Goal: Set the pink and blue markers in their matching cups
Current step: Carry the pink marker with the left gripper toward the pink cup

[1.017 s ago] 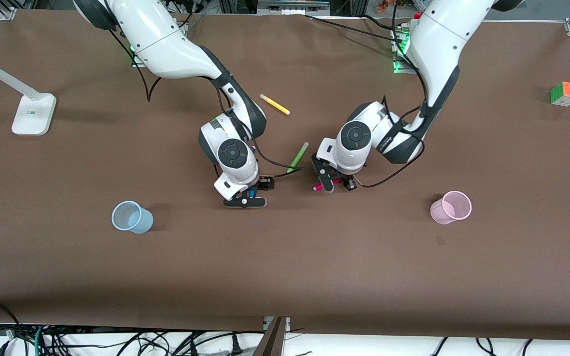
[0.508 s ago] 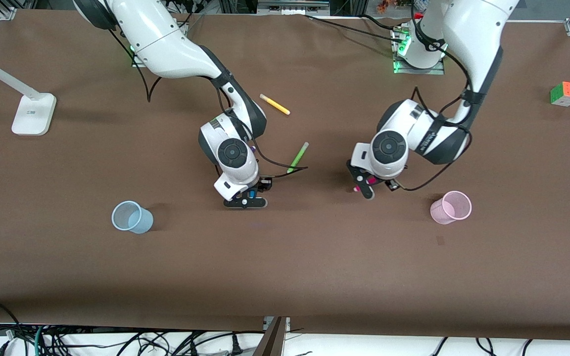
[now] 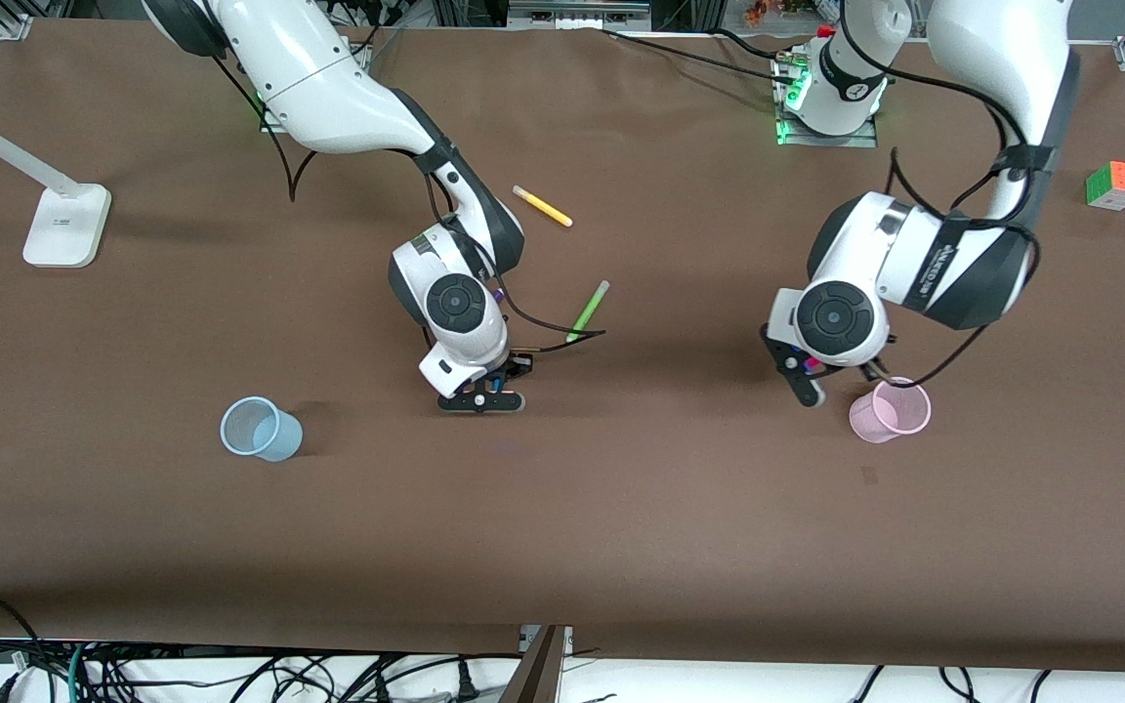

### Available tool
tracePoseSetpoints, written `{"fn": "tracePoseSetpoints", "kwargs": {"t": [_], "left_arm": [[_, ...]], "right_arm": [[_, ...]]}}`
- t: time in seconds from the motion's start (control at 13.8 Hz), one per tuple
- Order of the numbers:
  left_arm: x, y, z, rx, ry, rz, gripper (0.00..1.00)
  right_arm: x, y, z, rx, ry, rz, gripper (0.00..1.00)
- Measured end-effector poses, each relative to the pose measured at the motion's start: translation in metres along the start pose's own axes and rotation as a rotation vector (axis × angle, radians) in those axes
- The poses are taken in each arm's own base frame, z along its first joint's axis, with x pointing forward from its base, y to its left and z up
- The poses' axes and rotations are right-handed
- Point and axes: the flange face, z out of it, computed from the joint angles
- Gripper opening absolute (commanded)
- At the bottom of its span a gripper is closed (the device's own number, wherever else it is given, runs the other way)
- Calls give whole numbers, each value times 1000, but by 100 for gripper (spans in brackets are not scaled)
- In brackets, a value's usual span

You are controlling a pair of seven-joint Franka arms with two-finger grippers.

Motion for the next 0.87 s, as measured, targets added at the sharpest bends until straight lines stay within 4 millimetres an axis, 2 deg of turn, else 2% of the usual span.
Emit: {"fn": "tracePoseSetpoints", "kwargs": {"t": [0.15,0.36,0.65,0.73,0.87], "left_arm": [[-11,-9,-2,80,-96,-2,0],[-12,-25,6,221,-223,9,0],[1,-42,31,359,-374,64,0],[8,-43,41,363,-395,81,0],[24,-42,66,345,-421,113,0]], "right_arm": [[10,17,-13,-19,-44,28,0],[33,48,-65,32,-147,61,0],[71,124,-149,84,-251,121,0],[78,144,-164,116,-277,136,0],[91,186,-176,165,-315,171,0]]}}
